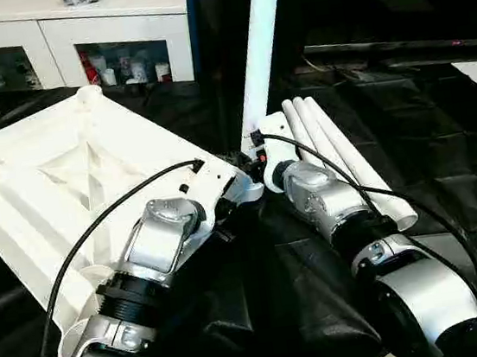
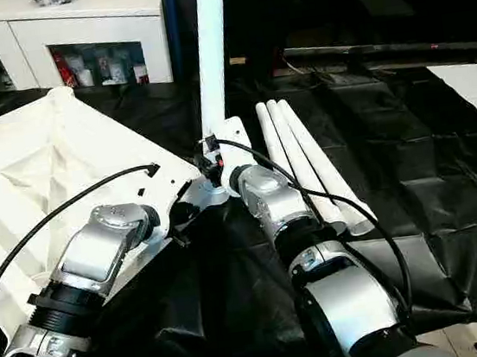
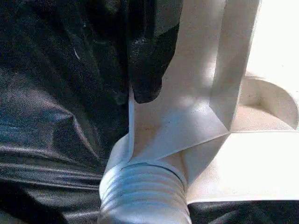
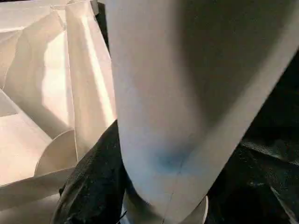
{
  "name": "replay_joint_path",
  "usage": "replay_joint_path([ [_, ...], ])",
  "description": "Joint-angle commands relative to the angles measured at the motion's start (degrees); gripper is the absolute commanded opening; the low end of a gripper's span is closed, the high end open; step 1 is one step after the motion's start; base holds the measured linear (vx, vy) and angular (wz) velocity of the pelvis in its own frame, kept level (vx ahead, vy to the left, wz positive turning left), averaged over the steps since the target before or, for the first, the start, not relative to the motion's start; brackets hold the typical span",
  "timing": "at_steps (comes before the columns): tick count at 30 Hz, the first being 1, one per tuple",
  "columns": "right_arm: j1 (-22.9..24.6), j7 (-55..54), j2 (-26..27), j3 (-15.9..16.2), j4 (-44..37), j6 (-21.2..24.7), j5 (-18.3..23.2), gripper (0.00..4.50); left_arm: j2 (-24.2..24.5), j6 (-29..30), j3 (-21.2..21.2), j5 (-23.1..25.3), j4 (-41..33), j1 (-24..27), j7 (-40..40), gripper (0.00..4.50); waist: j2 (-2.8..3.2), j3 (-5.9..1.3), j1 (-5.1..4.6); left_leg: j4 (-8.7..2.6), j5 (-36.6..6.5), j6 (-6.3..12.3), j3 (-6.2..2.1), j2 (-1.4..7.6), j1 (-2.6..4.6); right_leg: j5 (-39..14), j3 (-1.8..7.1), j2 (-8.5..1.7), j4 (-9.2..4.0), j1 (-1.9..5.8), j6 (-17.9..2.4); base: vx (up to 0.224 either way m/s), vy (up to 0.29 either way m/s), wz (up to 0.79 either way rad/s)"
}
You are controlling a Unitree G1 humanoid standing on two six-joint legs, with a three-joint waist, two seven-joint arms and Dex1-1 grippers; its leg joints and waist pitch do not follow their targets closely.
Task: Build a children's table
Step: Insert table leg to table base
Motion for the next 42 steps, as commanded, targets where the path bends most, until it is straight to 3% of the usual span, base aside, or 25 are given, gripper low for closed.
replay_joint_path([
  [1,3.75,-0.23,1.74,1.87,8.31,5.66,-2.16,1.88,-2.34,-0.30,-2.02,-1.67,-4.37,-2.51,-0.90,0.00,1.46,-2.21,0.04,-4.32,-20.03,-2.16,-0.76,1.59,0.24,-14.79,2.50,-3.96,-5.44,1.09,-10.02,0.000,0.000,0.00],
  [2,3.50,-0.38,1.77,1.73,8.51,5.49,-2.20,1.88,-2.31,-0.17,-1.98,-1.69,-4.46,-2.49,-0.83,0.00,1.47,-2.22,0.01,-4.30,-20.24,-2.16,-0.76,1.58,0.27,-15.18,2.51,-3.99,-5.47,1.07,-9.97,0.000,0.000,0.00],
  [5,2.82,0.83,1.95,0.80,8.62,4.69,-1.68,2.58,-2.14,-1.42,-1.53,-1.69,-4.48,-2.36,-0.58,0.00,1.46,-2.22,-0.15,-4.32,-20.86,-2.05,-0.84,1.59,0.23,-16.64,2.53,-4.02,-5.61,1.00,-9.51,0.000,0.000,0.00],
  [7,2.64,1.26,1.98,0.35,8.49,4.47,-1.29,2.61,-2.02,-2.17,-1.32,-1.72,-4.47,-2.35,-0.57,0.00,1.54,-2.44,-0.17,-4.30,-19.79,-2.16,-0.85,1.71,0.23,-14.83,2.55,-4.10,-5.46,1.02,-10.06,0.000,0.000,0.00],
  [11,2.32,2.32,1.84,-0.32,7.68,3.52,-0.65,3.06,-1.44,-4.46,-0.96,-2.02,-4.62,-2.35,-1.09,0.00,1.49,-2.57,-0.08,-4.19,-16.19,-1.18,-0.59,1.67,-0.08,-8.85,2.54,-4.00,-5.02,1.46,-11.23,0.000,0.000,0.00],
  [12,2.11,3.83,1.40,-0.44,6.54,2.81,-0.36,3.12,-0.55,-5.56,-1.03,-2.24,-5.15,-2.13,-1.97,0.00,1.76,-2.66,0.04,-4.09,-14.60,-0.79,-0.52,1.67,-0.16,-6.46,2.50,-4.04,-4.84,1.62,-11.87,0.000,0.000,0.00],
  [15,1.98,5.34,0.99,-0.49,5.56,2.60,-0.09,3.45,0.23,-6.77,-1.31,-2.31,-5.50,-1.92,-2.90,0.00,1.84,-2.89,0.17,-3.81,-11.39,-0.09,-0.39,1.68,-0.36,-1.47,2.44,-3.95,-4.34,1.95,-12.92,0.000,0.000,0.00],
  [18,2.16,8.58,-0.18,0.25,3.01,2.31,-0.65,3.68,1.49,-8.08,-1.58,-2.89,-6.41,-1.26,-4.78,0.00,1.80,-3.36,0.65,-3.16,-5.12,1.78,-0.12,1.51,-0.66,7.53,2.48,-3.94,-3.32,2.43,-14.86,0.000,0.000,0.00],
  [19,3.12,11.49,-1.65,1.62,-0.42,2.41,-1.43,3.79,2.53,-9.14,-1.82,-2.97,-6.44,-0.70,-5.88,0.00,2.19,-3.29,1.02,-2.97,-3.08,2.82,-0.11,1.46,-0.65,10.50,2.41,-3.81,-3.05,2.47,-15.27,0.000,0.000,0.00],
  [20,3.25,11.82,-1.81,1.77,-0.83,2.43,-1.53,3.79,2.65,-9.36,-1.86,-2.98,-6.41,-0.63,-6.04,0.00,2.00,-3.16,1.10,-2.94,-2.87,3.67,0.06,1.47,-0.71,11.54,2.39,-3.85,-3.09,2.51,-15.75,0.000,0.000,0.00],
  [24,7.49,20.19,-6.44,5.03,-12.13,4.09,-1.58,3.88,5.71,-16.26,-2.36,-4.69,-6.21,0.93,-12.28,0.00,2.55,-3.13,1.60,-2.84,-2.30,4.33,-0.15,1.53,-0.59,12.23,2.26,-3.75,-3.04,2.80,-15.80,0.000,0.000,0.00],
  [27,10.49,25.52,-9.66,6.78,-19.13,5.00,-1.11,3.88,7.30,-17.95,-1.98,-6.60,-6.36,1.73,-15.98,0.00,2.48,-3.30,1.76,-2.63,-1.68,4.53,0.04,1.71,-0.41,14.25,2.27,-3.73,-2.71,2.64,-16.09,0.000,0.000,0.00],
  [32,14.02,31.37,-13.45,8.10,-27.22,6.63,0.35,3.88,9.27,-19.73,-1.86,-7.94,-6.14,2.34,-19.42,0.00,2.60,-2.90,2.65,-2.73,-4.04,3.52,0.05,1.73,-0.39,9.68,2.38,-3.88,-3.03,2.63,-15.63,0.000,0.000,0.00],
  [33,16.52,34.28,-16.66,8.98,-31.89,6.27,0.18,3.88,11.39,-23.32,-2.35,-8.08,-5.08,2.86,-22.64,0.00,2.71,-2.89,2.71,-2.78,-4.34,3.20,-0.09,1.72,-0.45,8.92,2.32,-3.84,-3.07,2.75,-15.42,0.000,0.000,0.00],
  [34,17.16,35.20,-17.48,9.22,-33.02,6.22,0.15,3.88,11.96,-24.29,-2.52,-8.06,-4.73,2.99,-23.46,0.00,2.93,-2.83,2.78,-2.72,-4.62,3.10,-0.07,1.66,-0.45,8.66,2.35,-3.78,-3.14,2.61,-14.85,0.000,0.000,0.00],
  [38,19.55,38.52,-20.58,9.97,-37.18,6.73,0.45,3.88,14.32,-27.91,-3.16,-8.34,-3.78,3.68,-27.49,0.00,2.81,-2.77,2.67,-2.70,-5.96,2.87,-0.07,1.55,-0.53,6.51,2.37,-3.83,-3.21,2.64,-14.42,0.000,0.000,0.00],
  [42,20.49,39.70,-21.36,9.74,-39.39,7.92,0.87,3.88,15.94,-28.57,-3.52,-9.17,-4.31,4.40,-30.95,0.00,3.06,-2.85,2.53,-2.68,-6.07,2.29,-0.07,1.68,-0.38,5.73,2.38,-3.82,-3.05,2.42,-15.03,0.000,0.000,0.00],
])
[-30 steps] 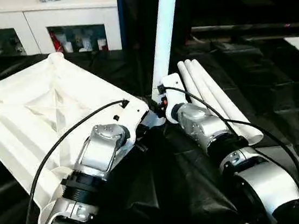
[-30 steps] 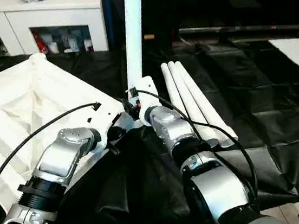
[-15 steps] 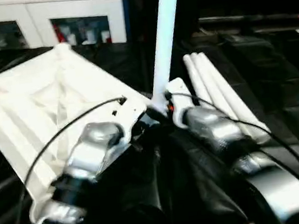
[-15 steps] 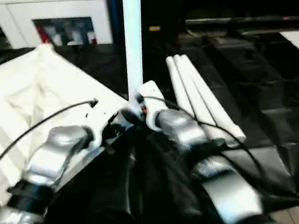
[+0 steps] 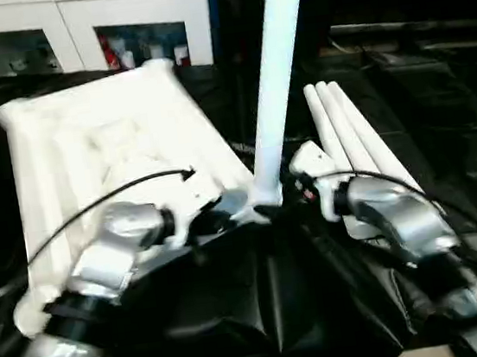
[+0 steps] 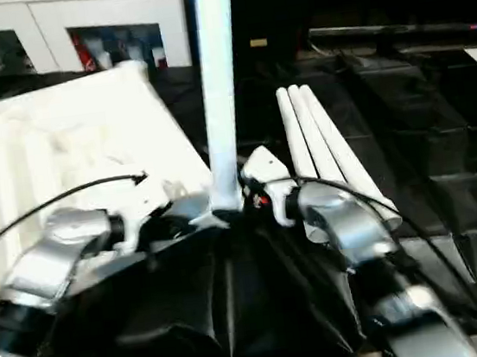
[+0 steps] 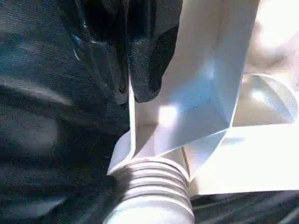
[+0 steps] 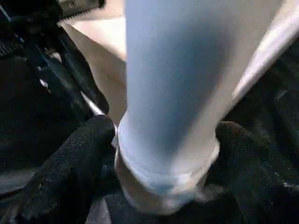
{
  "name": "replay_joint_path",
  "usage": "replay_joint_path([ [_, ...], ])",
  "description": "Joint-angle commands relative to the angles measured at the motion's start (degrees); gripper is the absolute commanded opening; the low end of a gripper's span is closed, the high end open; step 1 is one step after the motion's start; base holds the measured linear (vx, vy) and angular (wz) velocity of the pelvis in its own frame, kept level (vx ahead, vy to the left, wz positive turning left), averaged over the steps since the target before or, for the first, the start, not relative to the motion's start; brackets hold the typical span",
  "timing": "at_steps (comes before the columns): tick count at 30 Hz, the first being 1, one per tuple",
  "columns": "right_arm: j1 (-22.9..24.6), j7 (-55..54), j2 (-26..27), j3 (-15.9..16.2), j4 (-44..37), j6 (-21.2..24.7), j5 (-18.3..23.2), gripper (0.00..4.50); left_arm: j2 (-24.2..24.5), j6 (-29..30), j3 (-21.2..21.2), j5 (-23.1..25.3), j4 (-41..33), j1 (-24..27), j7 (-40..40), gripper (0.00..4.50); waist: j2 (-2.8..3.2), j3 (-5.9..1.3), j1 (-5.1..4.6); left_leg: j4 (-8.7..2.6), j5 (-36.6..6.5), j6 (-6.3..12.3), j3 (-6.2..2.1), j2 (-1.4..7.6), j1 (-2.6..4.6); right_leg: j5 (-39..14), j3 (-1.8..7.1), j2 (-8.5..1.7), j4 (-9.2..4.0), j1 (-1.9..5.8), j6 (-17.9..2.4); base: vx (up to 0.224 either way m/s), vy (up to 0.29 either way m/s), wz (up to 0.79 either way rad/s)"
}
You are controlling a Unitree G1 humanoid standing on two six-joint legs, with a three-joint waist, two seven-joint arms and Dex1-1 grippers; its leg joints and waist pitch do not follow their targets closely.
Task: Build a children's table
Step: Insert table leg to table base, then rotate leg to tighten
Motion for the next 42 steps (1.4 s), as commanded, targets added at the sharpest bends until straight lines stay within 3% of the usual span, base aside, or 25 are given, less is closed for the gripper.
replay_joint_path([
  [1,0.33,0.71,-0.47,0.53,-2.16,0.82,0.71,3.88,0.16,-2.40,-0.41,-2.07,-2.61,-0.24,-2.57,0.00,0.98,-4.41,-0.17,-3.34,-6.22,1.60,-0.08,1.55,1.27,5.66,2.59,-3.75,-3.29,3.56,-15.09,0.000,0.000,0.00],
  [10,1.13,1.11,-0.16,1.03,-3.25,1.65,1.02,3.88,0.86,-4.35,-0.91,-1.24,-0.24,-0.41,-2.97,0.00,0.80,-4.56,-0.22,-3.14,-5.57,1.74,-0.11,1.41,1.14,6.31,2.54,-3.76,-3.09,3.72,-15.15,0.000,0.000,0.00],
  [14,1.29,1.20,-0.14,1.28,-3.21,1.93,0.77,3.52,0.79,-4.95,-0.82,-0.97,0.39,-0.46,-3.14,0.00,0.75,-4.57,-0.19,-3.14,-6.23,1.54,-0.08,1.41,1.21,5.00,2.55,-3.76,-3.17,3.67,-15.00,0.000,0.000,0.00],
  [15,1.39,1.31,-0.19,1.44,-3.31,2.12,0.70,3.45,0.71,-5.14,-0.78,-0.86,0.64,-0.55,-3.09,0.00,0.44,-4.56,-0.22,-3.16,-6.23,1.61,-0.04,1.43,1.20,4.75,2.55,-3.76,-3.22,3.69,-14.96,0.000,0.000,0.00],
  [21,1.50,1.43,-0.04,2.08,-2.75,2.46,0.48,2.83,0.67,-5.38,-0.59,-0.99,0.61,-0.25,-2.72,0.00,0.41,-4.55,-0.14,-3.08,-5.86,1.75,-0.01,1.44,1.20,3.53,2.58,-3.83,-3.21,3.57,-14.63,0.000,0.000,0.00],
  [29,1.41,-0.36,1.46,1.62,-1.32,2.79,0.64,2.61,0.45,-4.78,-0.05,-0.81,1.27,0.14,-1.30,0.00,0.27,-4.63,-0.18,-2.95,-5.26,2.02,0.01,1.39,1.08,3.49,2.58,-3.86,-3.07,3.56,-14.53,0.000,0.000,0.00],
  [33,0.64,-6.42,4.86,-0.22,2.31,3.12,0.26,2.59,-1.77,-2.24,1.41,-0.22,3.32,-1.36,3.40,0.00,0.17,-4.39,-0.54,-3.11,-7.79,0.90,0.13,1.39,1.19,-1.11,2.62,-3.94,-3.56,3.26,-14.17,0.000,0.000,0.00],
  [37,-2.92,-18.35,12.99,-3.81,12.04,3.44,0.52,2.59,-7.77,3.75,4.16,1.44,6.81,-5.35,15.34,0.00,0.15,-4.17,-1.25,-3.38,-12.07,-1.64,-0.15,1.26,1.39,-9.76,2.55,-4.08,-4.33,2.93,-12.81,0.000,0.000,0.00],
  [42,-9.54,-29.81,21.31,-7.22,24.07,3.61,1.42,2.52,-14.78,10.81,5.28,2.80,6.62,-7.83,25.42,0.00,0.12,-4.23,-1.91,-3.28,-11.67,-1.49,-0.21,1.17,1.14,-9.84,2.56,-4.01,-4.50,2.81,-12.20,0.000,0.000,0.00],
])
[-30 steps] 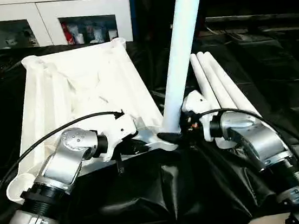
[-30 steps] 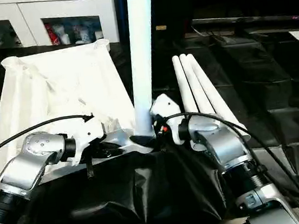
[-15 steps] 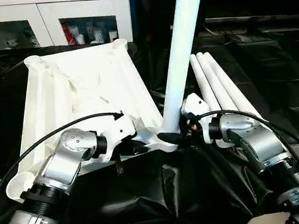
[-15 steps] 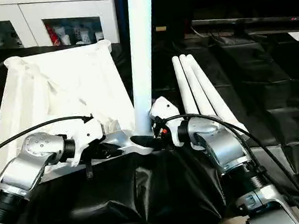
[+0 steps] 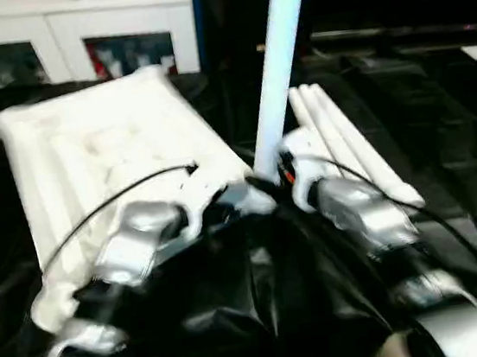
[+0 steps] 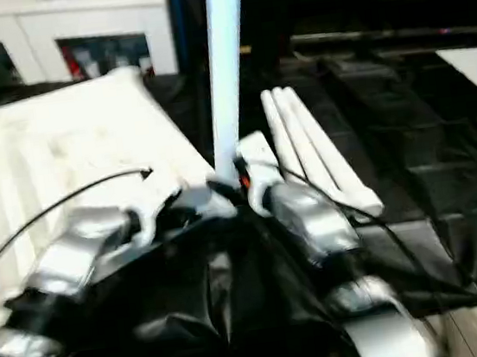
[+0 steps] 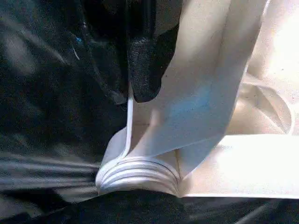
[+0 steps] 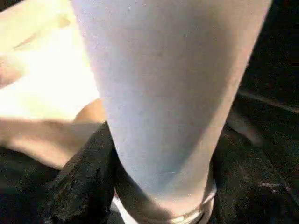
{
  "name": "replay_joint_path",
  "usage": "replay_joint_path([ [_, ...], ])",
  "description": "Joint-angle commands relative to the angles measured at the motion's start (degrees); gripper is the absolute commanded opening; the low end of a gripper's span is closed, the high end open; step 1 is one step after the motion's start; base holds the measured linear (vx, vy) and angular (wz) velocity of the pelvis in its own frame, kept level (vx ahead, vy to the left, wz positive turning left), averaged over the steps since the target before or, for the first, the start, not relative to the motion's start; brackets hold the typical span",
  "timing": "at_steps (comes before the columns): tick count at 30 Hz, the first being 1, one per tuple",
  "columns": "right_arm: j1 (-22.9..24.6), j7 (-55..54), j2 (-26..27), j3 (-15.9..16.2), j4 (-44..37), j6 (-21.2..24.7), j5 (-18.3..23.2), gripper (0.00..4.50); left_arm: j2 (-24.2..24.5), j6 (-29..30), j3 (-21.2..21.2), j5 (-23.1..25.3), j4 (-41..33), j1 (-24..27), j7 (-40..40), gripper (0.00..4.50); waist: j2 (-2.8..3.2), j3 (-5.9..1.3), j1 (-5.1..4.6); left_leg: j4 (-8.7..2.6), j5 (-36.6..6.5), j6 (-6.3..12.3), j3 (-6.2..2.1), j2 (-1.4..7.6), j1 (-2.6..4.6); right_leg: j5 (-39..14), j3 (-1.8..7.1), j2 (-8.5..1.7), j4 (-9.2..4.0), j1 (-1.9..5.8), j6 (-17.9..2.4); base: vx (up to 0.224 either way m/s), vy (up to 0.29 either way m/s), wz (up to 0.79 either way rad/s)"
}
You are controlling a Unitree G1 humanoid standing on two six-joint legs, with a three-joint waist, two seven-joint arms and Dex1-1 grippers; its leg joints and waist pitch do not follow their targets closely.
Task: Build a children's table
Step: Rotate leg to tighten
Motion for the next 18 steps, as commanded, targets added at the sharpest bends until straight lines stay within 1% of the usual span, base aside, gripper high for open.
replay_joint_path([
  [1,-0.38,-1.74,4.94,2.42,5.86,2.03,1.29,2.52,-3.40,1.37,1.79,0.04,-1.41,-3.32,6.05,0.00,0.31,-4.20,0.20,-3.95,-11.97,-1.35,-0.24,1.10,1.00,-10.80,2.36,-4.03,-4.61,2.75,-11.99,0.000,0.000,0.00],
  [2,-1.92,-3.82,6.11,2.02,8.65,1.68,0.57,2.52,-4.94,2.40,1.70,0.18,-1.44,-3.64,7.46,0.00,0.30,-4.13,0.12,-3.96,-11.95,-1.24,-0.21,1.08,0.93,-10.66,2.37,-3.98,-4.63,2.71,-11.97,0.000,0.000,0.00],
  [3,-2.72,-4.61,6.65,2.00,10.17,1.16,0.03,2.52,-5.90,2.89,1.44,0.28,-1.55,-3.69,8.12,0.00,0.12,-4.29,0.26,-3.90,-11.24,-0.95,-0.22,1.09,0.92,-9.75,2.33,-4.00,-4.51,2.81,-11.93,0.000,0.000,0.00],
  [5,-3.63,-4.85,7.29,1.84,11.69,0.35,-0.32,2.52,-6.83,3.21,1.04,0.50,-1.64,-3.62,8.74,0.00,0.22,-4.33,0.39,-3.83,-10.58,-0.43,-0.11,1.08,0.93,-7.72,2.32,-3.92,-4.47,2.76,-12.10,0.000,0.000,0.00],
  [6,-4.60,-4.60,8.00,1.11,13.02,-0.34,-0.10,2.82,-7.27,3.15,0.63,0.90,-1.58,-3.46,9.29,0.00,-0.01,-4.36,0.49,-3.85,-10.15,-0.03,-0.12,1.05,0.80,-6.99,2.29,-3.93,-4.33,2.88,-12.16,0.000,0.000,0.00],
  [7,-5.25,-4.23,8.45,0.59,13.87,-0.92,0.00,2.82,-7.33,3.02,0.39,1.29,-1.53,-3.31,9.76,0.00,-0.05,-4.36,0.55,-3.86,-10.19,0.25,-0.10,1.09,0.79,-6.82,2.25,-3.96,-4.38,2.86,-12.18,0.000,0.000,0.00],
  [8,-5.40,-3.72,8.61,0.28,13.94,-1.02,0.24,2.82,-6.88,2.18,0.13,1.71,-1.41,-3.17,9.72,0.00,0.00,-4.30,0.59,-3.87,-10.42,0.28,-0.11,1.06,0.78,-7.16,2.25,-3.98,-4.44,2.84,-12.14,0.000,0.000,0.00],
  [10,-5.60,-3.21,8.65,0.11,14.09,-1.38,0.25,3.22,-6.22,1.51,-0.03,2.05,-1.43,-3.00,9.65,0.00,-0.04,-4.21,0.61,-3.99,-11.31,0.20,-0.15,1.07,0.84,-8.89,2.21,-3.97,-4.59,2.81,-11.61,0.000,0.000,0.00],
  [11,-5.73,-2.98,8.43,0.41,14.11,-1.91,-0.21,3.22,-5.69,1.37,-0.08,2.10,-1.66,-2.86,9.34,0.00,-0.03,-4.20,0.58,-4.04,-11.85,0.07,-0.18,1.11,0.88,-9.75,2.21,-4.01,-4.65,2.74,-11.39,0.000,0.000,0.00],
  [12,-5.72,-2.84,8.22,0.64,13.95,-2.23,-0.51,3.31,-5.11,0.23,-0.42,2.23,-1.91,-2.67,8.67,0.00,0.04,-4.18,0.54,-4.09,-12.31,-0.11,-0.24,1.11,0.84,-10.49,2.21,-4.07,-4.74,2.69,-11.24,0.000,0.000,0.00],
  [13,-5.74,-1.56,7.57,1.09,13.63,-3.10,-0.78,3.31,-4.18,-0.28,-0.61,2.30,-2.57,-2.13,7.50,0.00,0.10,-4.25,0.52,-4.08,-12.34,-0.17,-0.26,1.14,0.86,-10.35,2.22,-4.08,-4.69,2.69,-11.24,0.000,0.000,0.00],
  [15,-5.62,-0.24,7.00,1.44,13.08,-3.61,-0.82,3.31,-3.62,-0.33,-0.56,2.21,-2.94,-1.78,6.78,0.00,0.06,-4.27,0.41,-4.11,-11.82,-0.10,-0.27,1.13,0.65,-9.43,2.22,-4.02,-4.52,2.81,-11.34,0.000,0.000,0.00],
  [16,-5.14,1.38,6.28,2.00,11.94,-3.52,-0.76,3.31,-2.94,-0.71,-0.70,1.95,-3.58,-1.32,5.72,0.00,0.36,-4.31,0.45,-4.02,-11.50,-0.04,-0.24,1.15,0.77,-8.55,2.24,-4.06,-4.46,2.75,-11.67,0.000,0.000,0.00],
  [17,-4.65,2.93,5.58,2.58,10.87,-3.44,-0.75,3.31,-2.35,-0.88,-0.80,1.70,-4.09,-0.94,4.79,0.00,0.22,-4.36,0.44,-4.02,-11.02,0.25,-0.23,1.19,0.69,-7.25,2.20,-3.99,-4.38,2.90,-11.97,0.000,0.000,0.00],
  [18,-3.96,5.50,4.41,3.39,9.50,-3.70,-1.00,3.31,-1.33,-2.63,-1.20,1.46,-4.67,-0.34,3.00,0.00,0.18,-4.37,0.40,-3.97,-10.78,0.45,-0.18,1.18,0.67,-6.64,2.24,-3.97,-4.33,2.91,-12.13,0.000,0.000,0.00],
])
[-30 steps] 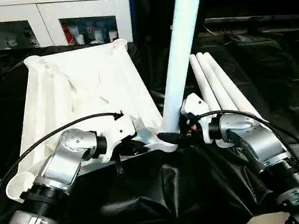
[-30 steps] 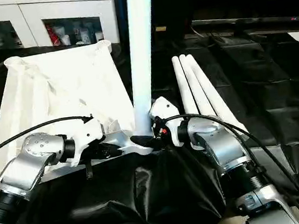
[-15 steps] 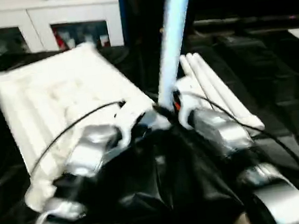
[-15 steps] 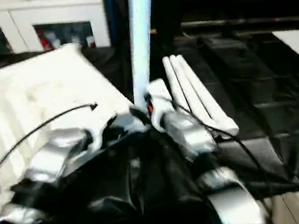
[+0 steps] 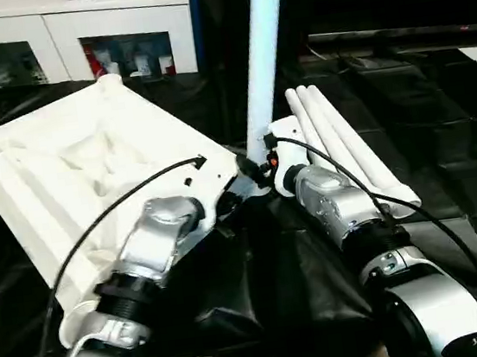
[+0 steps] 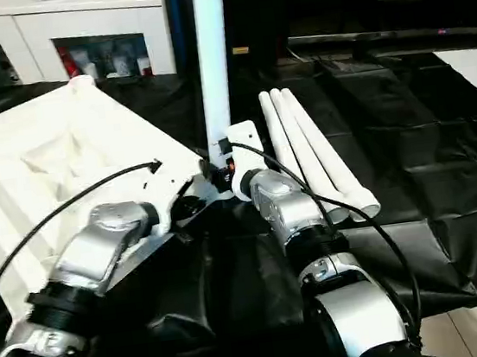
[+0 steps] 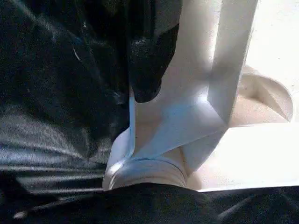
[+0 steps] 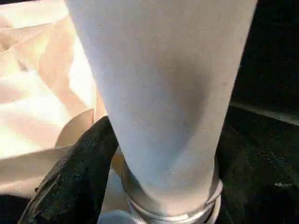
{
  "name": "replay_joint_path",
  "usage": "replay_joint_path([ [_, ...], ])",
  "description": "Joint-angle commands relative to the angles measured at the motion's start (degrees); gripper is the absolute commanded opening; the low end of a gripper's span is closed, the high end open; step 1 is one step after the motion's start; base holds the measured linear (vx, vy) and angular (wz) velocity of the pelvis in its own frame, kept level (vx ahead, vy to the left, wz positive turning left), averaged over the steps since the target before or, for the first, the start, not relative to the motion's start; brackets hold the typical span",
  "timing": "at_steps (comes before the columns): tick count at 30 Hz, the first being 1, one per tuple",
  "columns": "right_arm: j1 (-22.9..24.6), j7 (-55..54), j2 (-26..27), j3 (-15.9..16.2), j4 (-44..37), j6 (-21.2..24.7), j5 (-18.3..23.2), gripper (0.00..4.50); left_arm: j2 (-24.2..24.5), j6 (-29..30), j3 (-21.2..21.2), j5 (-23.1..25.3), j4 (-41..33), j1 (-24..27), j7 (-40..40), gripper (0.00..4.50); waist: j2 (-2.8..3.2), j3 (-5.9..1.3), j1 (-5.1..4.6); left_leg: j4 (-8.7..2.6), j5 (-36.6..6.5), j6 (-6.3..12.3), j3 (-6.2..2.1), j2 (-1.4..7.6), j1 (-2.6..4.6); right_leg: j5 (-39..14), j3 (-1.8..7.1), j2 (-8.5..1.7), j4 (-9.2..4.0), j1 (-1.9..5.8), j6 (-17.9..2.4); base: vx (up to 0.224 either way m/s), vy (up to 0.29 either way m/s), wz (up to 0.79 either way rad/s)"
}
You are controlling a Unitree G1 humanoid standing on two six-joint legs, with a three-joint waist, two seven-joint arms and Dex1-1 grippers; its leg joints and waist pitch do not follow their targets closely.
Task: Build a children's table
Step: Rotate leg to tighten
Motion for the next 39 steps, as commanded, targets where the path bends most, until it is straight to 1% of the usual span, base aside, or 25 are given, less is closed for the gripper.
replay_joint_path([
  [1,2.40,9.11,1.03,5.86,-1.77,1.64,0.44,3.31,0.56,-4.60,-1.15,-0.88,-3.65,-0.11,-3.09,0.00,0.56,-4.24,0.51,-3.86,-10.81,0.85,-0.19,1.10,0.84,-6.13,2.27,-3.95,-4.36,3.06,-12.32,0.000,0.000,0.00],
  [2,3.19,11.09,-0.14,6.60,-3.33,1.73,0.31,3.31,1.33,-5.51,-1.31,-1.22,-3.95,0.33,-4.57,0.00,0.56,-4.26,0.59,-3.86,-10.57,1.05,-0.19,1.12,0.76,-5.73,2.29,-4.00,-4.32,3.11,-12.31,0.000,0.000,0.00],
  [3,4.01,13.14,-1.43,7.31,-4.92,1.81,0.18,3.31,2.24,-7.47,-1.61,-1.78,-4.21,0.86,-6.72,0.00,0.58,-4.28,0.55,-3.91,-10.38,1.16,-0.16,1.27,0.85,-4.78,2.34,-3.97,-4.15,2.97,-12.70,0.000,0.000,0.00],
  [4,5.14,15.70,-3.35,8.05,-7.00,1.85,-0.02,3.31,3.56,-8.95,-1.93,-2.62,-4.56,1.52,-9.40,0.00,0.58,-4.27,0.67,-3.89,-10.46,1.26,-0.16,1.21,0.92,-4.97,2.28,-3.89,-4.23,2.95,-12.77,0.000,0.000,0.00],
  [6,7.32,20.73,-7.19,9.25,-11.01,2.01,-0.01,3.31,6.11,-11.46,-2.35,-4.59,-5.48,2.88,-14.97,0.00,0.54,-4.14,0.92,-4.03,-11.87,0.92,-0.21,1.25,0.98,-6.87,2.27,-3.93,-4.38,3.02,-12.33,0.000,0.000,0.00],
  [8,8.58,23.87,-9.21,9.80,-13.43,2.49,0.37,3.31,7.43,-12.76,-2.55,-5.37,-5.97,3.50,-17.72,0.00,0.60,-4.07,1.07,-4.10,-12.59,0.74,-0.18,1.37,1.17,-7.81,2.35,-3.93,-4.45,2.77,-12.36,0.000,0.000,0.00],
  [9,9.23,25.45,-10.19,10.10,-14.70,2.84,0.61,3.31,8.10,-13.52,-2.67,-5.70,-6.20,3.78,-19.03,0.00,1.34,-3.97,1.31,-4.12,-13.30,0.43,-0.17,1.43,1.34,-8.44,2.44,-3.96,-4.48,2.53,-12.42,0.000,0.000,0.00],
  [10,10.01,27.25,-11.44,10.48,-16.34,3.18,0.91,3.31,8.94,-13.65,-2.86,-5.73,-6.26,3.99,-20.18,0.00,1.10,-3.94,1.29,-4.18,-13.85,0.31,-0.12,1.41,1.36,-9.01,2.42,-3.87,-4.67,2.50,-12.33,0.000,0.000,0.00],
  [11,10.43,28.26,-12.16,10.72,-17.24,3.42,1.11,3.31,9.36,-14.12,-2.88,-5.93,-6.31,4.15,-21.02,0.00,0.93,-4.04,1.62,-4.15,-13.71,0.13,-0.08,1.46,1.45,-8.56,2.49,-3.90,-4.48,2.57,-12.40,0.000,0.000,0.00],
  [12,11.42,30.61,-13.83,11.28,-19.41,4.03,1.57,3.31,10.34,-15.30,-2.92,-6.40,-6.40,4.56,-22.99,0.00,0.94,-3.91,1.86,-4.25,-13.88,0.12,-0.13,1.40,1.41,-9.09,2.43,-3.84,-4.64,2.58,-12.15,0.000,0.000,0.00],
  [14,12.83,33.74,-16.70,12.30,-22.42,4.13,1.45,3.31,11.97,-16.08,-2.92,-7.06,-6.02,4.90,-26.08,0.00,0.88,-4.01,2.10,-4.28,-13.52,0.07,-0.15,1.53,1.40,-8.33,2.44,-3.89,-4.44,2.69,-11.99,0.000,0.000,0.00],
  [17,13.40,35.24,-18.01,12.58,-23.91,4.49,1.50,3.31,12.84,-17.60,-2.89,-7.50,-5.12,4.97,-28.12,0.00,0.78,-3.97,2.13,-4.26,-13.60,0.05,-0.11,1.41,1.26,-9.07,2.44,-3.96,-4.49,2.65,-12.04,0.000,0.000,0.00],
  [18,13.43,36.14,-18.60,12.73,-24.34,4.62,1.34,3.31,13.27,-17.84,-2.92,-7.83,-4.72,4.77,-29.16,0.00,1.27,-3.93,2.10,-4.23,-14.10,-0.28,-0.10,1.40,1.33,-9.27,2.46,-3.92,-4.64,2.54,-12.05,0.000,0.000,0.00],
  [19,13.43,36.43,-18.74,12.76,-24.52,4.72,1.32,3.31,13.33,-17.87,-2.89,-7.81,-4.53,4.62,-29.28,0.00,1.05,-4.04,2.08,-4.23,-13.71,-0.31,-0.17,1.41,1.30,-8.64,2.43,-3.90,-4.41,2.68,-12.25,0.000,0.000,0.00],
  [21,13.17,36.30,-18.56,12.57,-24.34,4.86,1.32,3.31,13.32,-17.91,-2.85,-7.71,-4.29,4.42,-29.28,0.00,1.06,-4.07,2.04,-4.15,-13.36,-0.24,-0.15,1.39,1.24,-8.08,2.44,-3.94,-4.37,2.69,-12.58,0.000,0.000,0.00],
  [22,12.93,36.07,-18.33,12.40,-24.15,4.98,1.38,3.16,13.32,-17.95,-2.85,-7.70,-4.13,4.30,-29.32,0.00,1.07,-4.09,2.01,-4.15,-12.86,-0.22,-0.17,1.37,1.18,-7.48,2.42,-3.91,-4.27,2.74,-12.73,0.000,0.000,0.00],
  [23,12.84,36.11,-18.20,12.38,-24.28,5.24,1.56,3.16,13.30,-17.98,-2.82,-7.75,-3.90,4.16,-29.31,0.00,1.06,-4.12,1.96,-4.12,-12.67,-0.21,-0.16,1.36,1.18,-6.99,2.39,-3.88,-4.22,2.75,-12.87,0.000,0.000,0.00],
  [24,12.84,36.14,-18.10,12.44,-24.40,5.40,1.67,3.16,13.29,-18.01,-2.80,-7.82,-3.81,4.11,-29.33,0.00,0.94,-4.08,1.90,-4.12,-12.73,-0.15,-0.14,1.35,1.17,-7.06,2.39,-3.86,-4.26,2.75,-12.90,0.000,0.000,0.00],
  [26,13.08,36.40,-18.05,12.67,-25.02,6.24,2.29,2.88,13.25,-18.06,-2.75,-7.85,-3.72,4.13,-29.55,0.00,1.02,-4.08,1.91,-4.12,-12.91,-0.13,-0.15,1.36,1.22,-7.54,2.40,-3.90,-4.30,2.75,-12.90,0.000,0.000,0.00],
  [32,14.33,35.97,-16.87,13.38,-25.92,7.51,2.50,2.74,12.16,-17.75,-2.08,-7.46,-2.74,4.12,-28.45,0.00,0.93,-4.06,1.94,-4.13,-12.63,-0.15,-0.14,1.40,1.24,-7.64,2.41,-3.92,-4.27,2.75,-12.82,0.000,0.000,0.00],
  [34,14.22,33.57,-15.60,12.73,-24.78,7.66,2.27,2.74,11.59,-17.35,-1.83,-7.28,-2.20,3.98,-27.31,0.00,0.94,-4.00,1.84,-4.20,-12.87,-0.38,-0.18,1.37,1.21,-8.42,2.39,-3.94,-4.34,2.69,-12.62,0.000,0.000,0.00],
  [35,13.70,28.52,-13.33,11.61,-22.24,7.49,1.44,2.74,10.35,-15.85,-1.26,-6.76,-1.17,3.43,-24.46,0.00,0.99,-3.98,1.78,-4.22,-13.07,-0.56,-0.19,1.36,1.21,-8.75,2.39,-3.95,-4.33,2.68,-12.53,0.000,0.000,0.00],
  [36,12.75,22.02,-10.58,10.41,-18.69,7.13,0.23,2.74,8.49,-14.19,-0.41,-6.14,0.41,2.44,-20.33,0.00,1.13,-3.77,1.44,-4.28,-14.00,-1.37,-0.12,1.26,1.31,-10.44,2.45,-3.92,-4.52,2.33,-12.47,0.000,0.000,0.00],
  [38,11.79,17.16,-8.34,9.17,-15.78,7.26,-0.15,2.74,6.90,-12.31,0.22,-5.37,1.77,1.38,-16.54,0.00,0.99,-3.78,1.13,-4.28,-16.17,-2.69,-0.31,1.10,1.55,-16.03,2.46,-4.17,-4.95,2.31,-11.40,0.000,0.000,0.00],
  [39,10.97,13.93,-6.64,8.01,-13.72,7.88,0.14,2.73,5.69,-10.63,0.60,-4.53,2.88,0.37,-13.38,0.00,1.06,-3.76,0.98,-4.35,-16.53,-2.79,-0.41,1.16,1.50,-16.84,2.49,-4.16,-5.06,2.35,-10.96,0.000,0.000,0.00],
])
